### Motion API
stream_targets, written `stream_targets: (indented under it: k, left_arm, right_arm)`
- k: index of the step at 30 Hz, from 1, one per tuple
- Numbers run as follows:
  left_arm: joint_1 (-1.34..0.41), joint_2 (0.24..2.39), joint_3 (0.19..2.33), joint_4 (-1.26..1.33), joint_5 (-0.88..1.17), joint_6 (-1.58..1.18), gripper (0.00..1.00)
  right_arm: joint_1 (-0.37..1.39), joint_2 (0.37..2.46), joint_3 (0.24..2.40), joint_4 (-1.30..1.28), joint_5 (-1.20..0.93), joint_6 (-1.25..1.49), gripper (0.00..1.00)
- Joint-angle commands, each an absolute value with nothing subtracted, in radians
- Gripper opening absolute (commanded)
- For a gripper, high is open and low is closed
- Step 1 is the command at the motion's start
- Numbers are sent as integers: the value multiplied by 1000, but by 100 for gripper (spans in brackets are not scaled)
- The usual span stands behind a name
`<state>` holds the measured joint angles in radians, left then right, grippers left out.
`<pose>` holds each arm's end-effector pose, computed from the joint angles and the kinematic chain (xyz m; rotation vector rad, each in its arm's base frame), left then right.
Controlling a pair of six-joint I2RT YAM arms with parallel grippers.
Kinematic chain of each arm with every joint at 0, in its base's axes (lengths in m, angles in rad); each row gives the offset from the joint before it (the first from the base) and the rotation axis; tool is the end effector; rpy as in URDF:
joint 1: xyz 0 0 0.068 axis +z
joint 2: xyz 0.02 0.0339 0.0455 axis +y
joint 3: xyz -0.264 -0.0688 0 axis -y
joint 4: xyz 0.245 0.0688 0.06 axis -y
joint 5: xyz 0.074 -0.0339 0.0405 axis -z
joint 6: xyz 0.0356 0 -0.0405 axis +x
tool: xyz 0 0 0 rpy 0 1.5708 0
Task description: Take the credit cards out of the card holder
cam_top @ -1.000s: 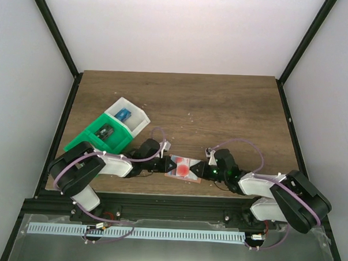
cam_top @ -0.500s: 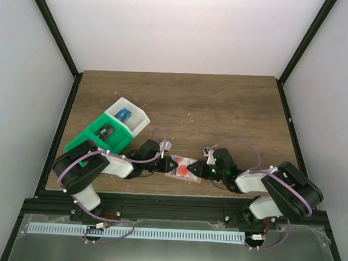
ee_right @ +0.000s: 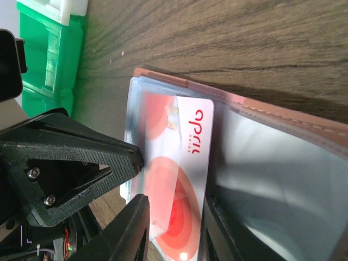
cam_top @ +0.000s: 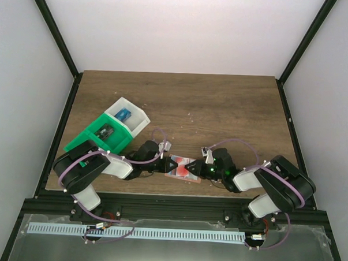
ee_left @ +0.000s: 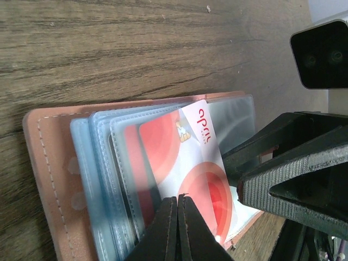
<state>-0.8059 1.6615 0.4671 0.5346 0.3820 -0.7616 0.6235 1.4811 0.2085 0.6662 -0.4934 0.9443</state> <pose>0.1804 -0.2071 0.1050 0.2902 2.4782 -1.1992 0.1625 0.1376 0.0998 0.0724 2.4670 1.3406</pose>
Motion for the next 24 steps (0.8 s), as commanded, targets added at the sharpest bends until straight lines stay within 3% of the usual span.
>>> stream_targets:
  k: [1, 8, 17, 24]
  left_arm:
    - [-808, 1699, 409, 484, 352, -790, 0]
    - [-808, 1693, 426, 432, 319, -786, 0]
    - [-807, 1671, 470, 363, 295, -761, 0]
    - [-807, 1656, 499, 342, 325, -754, 0]
  right_arm:
    - [615, 1497, 203, 709, -483, 960, 27]
    - [604, 1533, 188, 749, -506, 958, 1]
    - [538, 1423, 130, 658, -507, 909, 1]
    - [532, 1175, 149, 372, -398, 821, 0]
